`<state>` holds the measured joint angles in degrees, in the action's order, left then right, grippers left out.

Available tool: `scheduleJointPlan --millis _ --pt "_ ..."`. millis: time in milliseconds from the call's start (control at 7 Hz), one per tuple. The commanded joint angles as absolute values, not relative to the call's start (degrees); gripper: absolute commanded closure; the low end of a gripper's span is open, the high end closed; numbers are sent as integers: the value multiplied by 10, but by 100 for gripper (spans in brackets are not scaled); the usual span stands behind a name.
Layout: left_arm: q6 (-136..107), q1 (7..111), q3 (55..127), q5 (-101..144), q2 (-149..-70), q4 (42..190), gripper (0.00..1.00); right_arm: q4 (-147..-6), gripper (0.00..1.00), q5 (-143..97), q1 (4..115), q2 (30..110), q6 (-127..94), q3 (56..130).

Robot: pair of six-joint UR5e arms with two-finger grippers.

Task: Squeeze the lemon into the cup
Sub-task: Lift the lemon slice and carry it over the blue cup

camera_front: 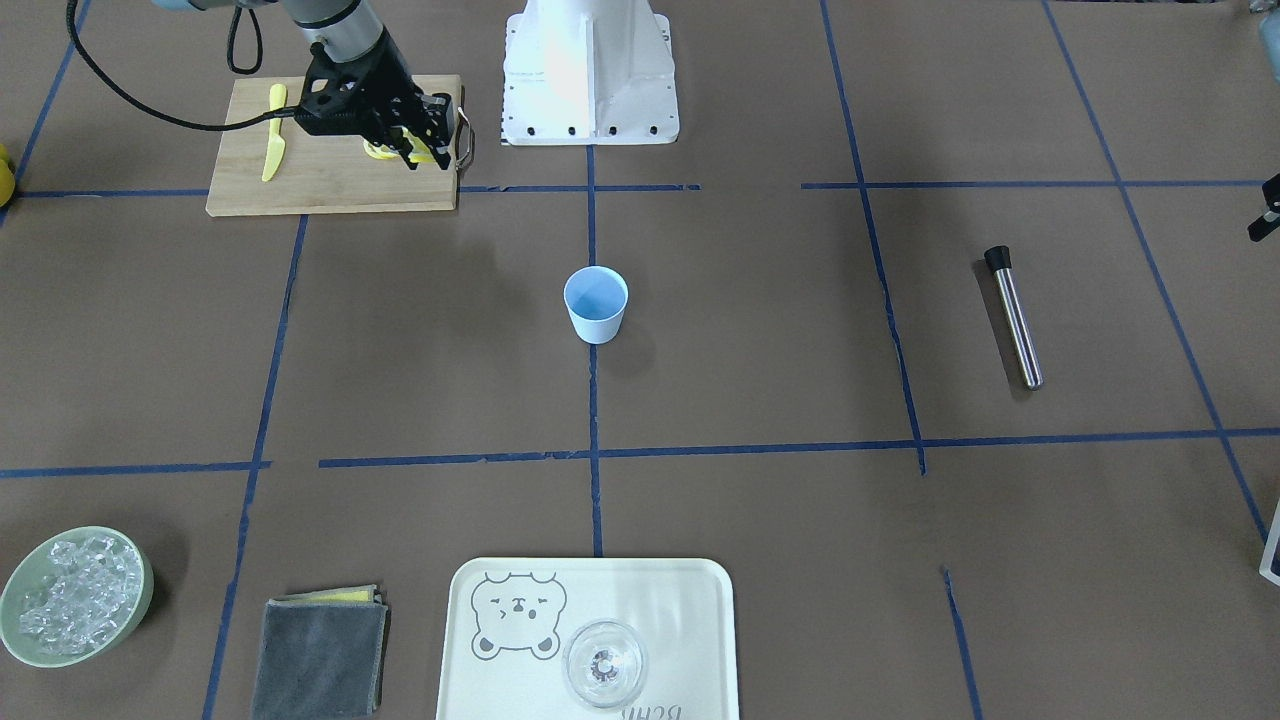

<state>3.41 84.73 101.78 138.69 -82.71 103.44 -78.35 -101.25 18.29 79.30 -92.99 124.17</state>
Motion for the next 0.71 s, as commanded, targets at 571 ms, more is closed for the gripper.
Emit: scheduleJointPlan --millis 571 --pt "34 848 1019 1388 -824 1034 0 -858 51 -1030 269 488 -935 1010"
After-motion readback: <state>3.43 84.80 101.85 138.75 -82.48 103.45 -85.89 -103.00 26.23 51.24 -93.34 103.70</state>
